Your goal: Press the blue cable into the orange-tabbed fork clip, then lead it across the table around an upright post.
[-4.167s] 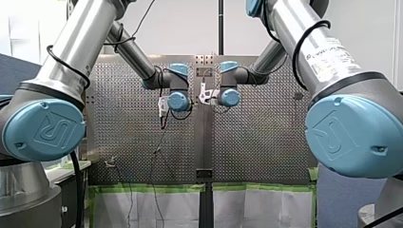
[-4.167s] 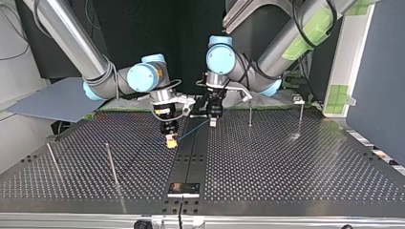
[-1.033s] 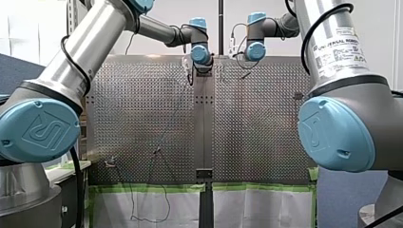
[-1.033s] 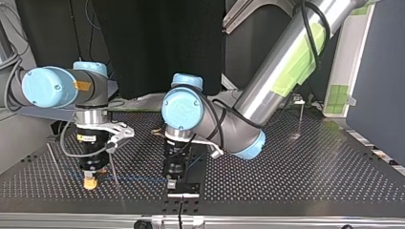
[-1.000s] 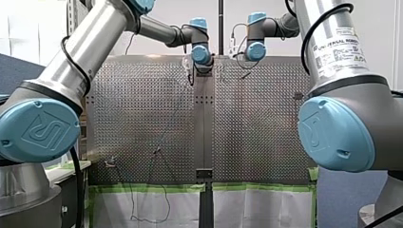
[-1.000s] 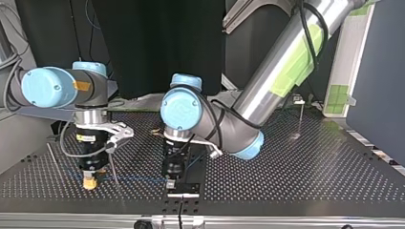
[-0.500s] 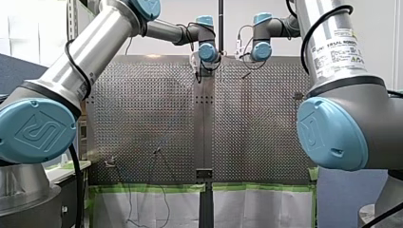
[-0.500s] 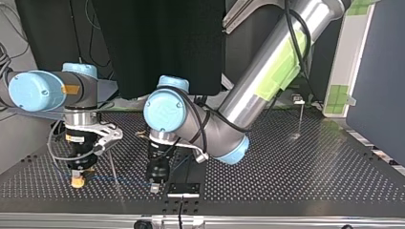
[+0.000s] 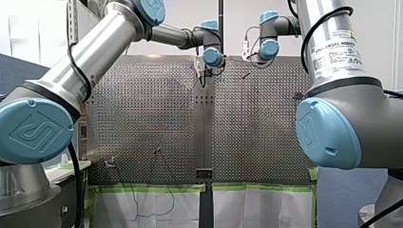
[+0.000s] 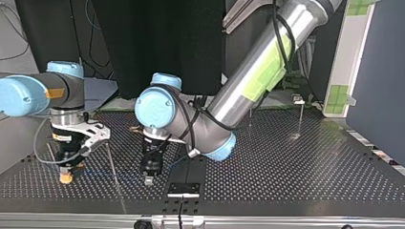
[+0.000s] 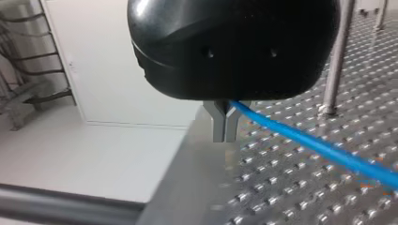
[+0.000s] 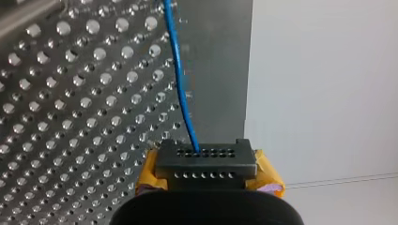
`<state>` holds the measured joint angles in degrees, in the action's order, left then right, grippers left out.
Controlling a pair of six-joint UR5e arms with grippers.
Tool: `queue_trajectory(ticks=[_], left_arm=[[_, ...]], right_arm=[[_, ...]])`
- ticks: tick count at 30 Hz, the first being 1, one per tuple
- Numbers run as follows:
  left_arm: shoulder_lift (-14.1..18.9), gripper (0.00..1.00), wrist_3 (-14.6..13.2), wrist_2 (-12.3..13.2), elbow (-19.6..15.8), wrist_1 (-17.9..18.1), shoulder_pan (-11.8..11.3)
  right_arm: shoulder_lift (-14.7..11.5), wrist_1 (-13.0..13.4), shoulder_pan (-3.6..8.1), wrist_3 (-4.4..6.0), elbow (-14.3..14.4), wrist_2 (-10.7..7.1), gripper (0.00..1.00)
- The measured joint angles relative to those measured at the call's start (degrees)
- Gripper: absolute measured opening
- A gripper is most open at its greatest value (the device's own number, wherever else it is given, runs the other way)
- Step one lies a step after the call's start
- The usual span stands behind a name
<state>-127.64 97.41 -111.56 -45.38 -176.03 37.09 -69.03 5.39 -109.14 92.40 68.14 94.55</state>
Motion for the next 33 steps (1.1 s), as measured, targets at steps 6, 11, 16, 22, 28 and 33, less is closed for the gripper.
queue_trajectory(ticks=[6, 11, 16, 22, 28, 33], left_arm=[[-2.29, 0.00, -0.06, -0.32, 2.55, -1.02, 1.08], [-4.38, 0.00, -0.20, -0.77, 5.21, -2.87, 2.02], [-5.25, 0.00, -0.22, -0.99, 6.73, -3.27, 2.48], [-6.12, 0.00, -0.24, -1.51, 7.11, -3.28, 2.76], [-7.31, 0.00, -0.28, -1.70, 7.13, -3.26, 2.98], [-8.38, 0.00, -0.29, -1.74, 6.67, -3.08, 2.99]], right_arm=[[-0.02, -0.65, 1.26, 0.03, -0.13, -0.62, 0.00], [-0.01, -0.87, 2.30, 0.08, -0.14, -0.96, 0.00], [0.06, -0.87, 3.39, 0.18, -0.14, -1.57, 0.00], [0.19, -0.71, 4.71, 0.34, -0.14, -2.69, 0.00], [0.67, -0.59, 5.76, 0.49, -0.15, -3.40, 0.00], [2.07, -0.43, 6.31, 0.73, -0.14, -3.85, 0.00]])
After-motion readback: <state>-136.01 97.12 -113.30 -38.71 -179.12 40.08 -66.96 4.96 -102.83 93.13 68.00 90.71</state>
